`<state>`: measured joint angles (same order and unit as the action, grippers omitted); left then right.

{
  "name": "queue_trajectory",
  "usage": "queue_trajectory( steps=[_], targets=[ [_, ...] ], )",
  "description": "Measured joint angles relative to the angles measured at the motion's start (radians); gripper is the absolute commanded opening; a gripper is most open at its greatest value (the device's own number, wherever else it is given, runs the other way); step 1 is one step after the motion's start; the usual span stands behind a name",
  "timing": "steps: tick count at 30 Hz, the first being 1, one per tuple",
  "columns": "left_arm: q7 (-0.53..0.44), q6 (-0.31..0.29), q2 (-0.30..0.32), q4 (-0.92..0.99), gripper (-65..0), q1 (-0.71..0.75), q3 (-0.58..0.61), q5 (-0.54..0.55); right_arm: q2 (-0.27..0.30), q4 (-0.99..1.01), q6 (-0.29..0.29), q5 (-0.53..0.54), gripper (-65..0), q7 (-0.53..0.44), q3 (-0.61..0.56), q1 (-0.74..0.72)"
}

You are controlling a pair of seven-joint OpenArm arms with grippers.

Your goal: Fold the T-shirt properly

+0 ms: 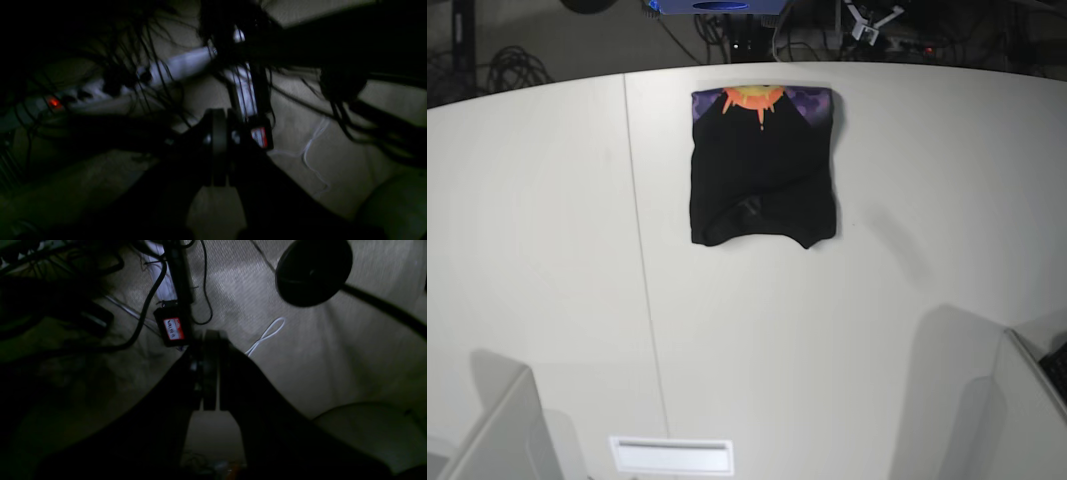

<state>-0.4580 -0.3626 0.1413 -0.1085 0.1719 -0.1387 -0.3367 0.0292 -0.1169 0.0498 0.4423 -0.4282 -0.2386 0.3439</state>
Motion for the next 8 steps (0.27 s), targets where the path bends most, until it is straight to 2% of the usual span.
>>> queue_trajectory(
  steps=[8],
  targets=[
    [0.005,0.0,-0.005,0.005,-65.0,-0.02,0.0,-0.003,-0.002,-0.001,0.0,-0.004,-65.0,0.001,0.005,-0.023]
  ],
)
